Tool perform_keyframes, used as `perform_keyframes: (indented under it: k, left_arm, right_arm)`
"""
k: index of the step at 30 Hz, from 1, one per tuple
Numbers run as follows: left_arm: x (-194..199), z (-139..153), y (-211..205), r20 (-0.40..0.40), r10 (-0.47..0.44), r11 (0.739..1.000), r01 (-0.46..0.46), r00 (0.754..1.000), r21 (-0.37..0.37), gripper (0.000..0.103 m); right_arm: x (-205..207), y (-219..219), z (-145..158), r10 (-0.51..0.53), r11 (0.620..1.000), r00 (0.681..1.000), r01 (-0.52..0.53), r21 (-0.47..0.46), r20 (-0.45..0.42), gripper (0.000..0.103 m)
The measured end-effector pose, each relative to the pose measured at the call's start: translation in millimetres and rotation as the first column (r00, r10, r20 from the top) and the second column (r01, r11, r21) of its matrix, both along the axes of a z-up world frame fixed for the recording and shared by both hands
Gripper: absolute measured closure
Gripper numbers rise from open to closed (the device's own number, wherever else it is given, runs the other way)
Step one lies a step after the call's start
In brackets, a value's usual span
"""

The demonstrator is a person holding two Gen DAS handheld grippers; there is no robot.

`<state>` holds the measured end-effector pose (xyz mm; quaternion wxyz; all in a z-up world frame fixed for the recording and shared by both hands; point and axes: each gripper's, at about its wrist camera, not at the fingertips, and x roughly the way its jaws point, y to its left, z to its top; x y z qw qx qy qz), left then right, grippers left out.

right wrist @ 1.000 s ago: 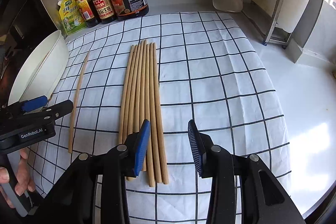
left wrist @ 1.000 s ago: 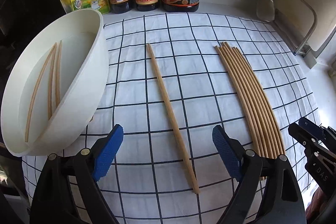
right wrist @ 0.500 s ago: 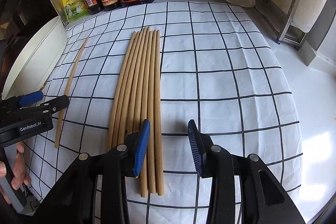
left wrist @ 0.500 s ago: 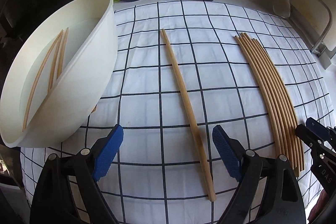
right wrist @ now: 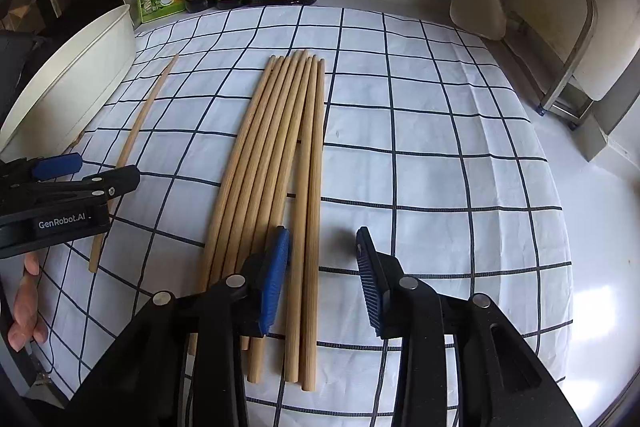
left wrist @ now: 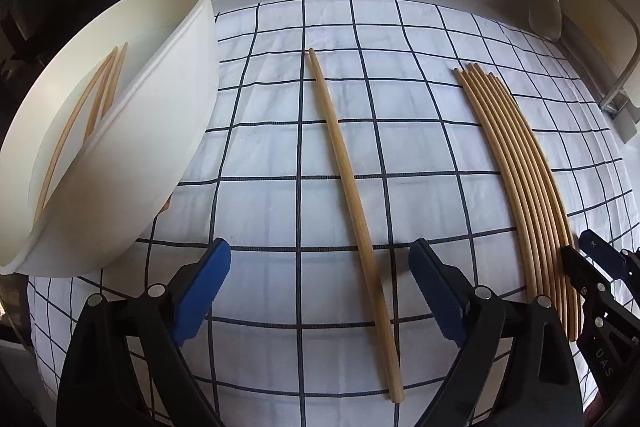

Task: Organize utensils
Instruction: 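Move both open tools back to the remaining chopsticks on the cloth, then close the left tool on a single chopstick while the right tool grasps another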

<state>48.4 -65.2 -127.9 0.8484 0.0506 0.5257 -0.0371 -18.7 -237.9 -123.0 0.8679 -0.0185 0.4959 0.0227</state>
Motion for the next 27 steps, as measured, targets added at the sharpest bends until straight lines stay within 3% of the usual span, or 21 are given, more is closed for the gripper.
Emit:
perform_keyframes:
  k: [2,3,4,8,10,12,27]
  left_arm:
    - [1,1,-3,0.006,-0.008,1.0,0.008,1.0,0.009,0.015]
    - [1,1,-4,0.008,-0.016,1.0,0.016,1.0,-0.001,0.021]
    - [0,3,-5,0.007,-0.025,0.999,0.026,1.0,-0.024,0.032]
    - [-3,6,-14,0.018,-0.058,0.998,0.059,0.998,-0.038,0.057]
    - [-5,8,-18,0.018,-0.079,0.996,0.08,0.997,-0.046,0.087]
    - [-6,9,-21,0.012,-0.09,0.995,0.09,0.996,-0.047,0.095]
    - [-11,24,-21,0.014,-0.126,0.988,0.127,0.992,-0.089,0.096]
  right_arm:
    - [0,6,0,0.022,1.0,1.0,-0.022,-0.012,0.001,0.085]
    - [0,8,0,0.031,0.999,1.0,-0.031,-0.018,0.003,0.087]
    - [0,10,0,0.036,0.999,0.999,-0.036,-0.028,0.005,0.089]
    - [0,6,0,0.024,1.0,1.0,-0.024,0.003,0.005,0.09]
    - [0,5,1,0.02,1.0,1.0,-0.02,0.013,0.007,0.091]
    - [0,3,1,0.014,1.0,1.0,-0.015,0.025,0.01,0.091]
    - [-2,-8,18,-0.042,0.995,0.998,0.038,0.091,0.04,0.091]
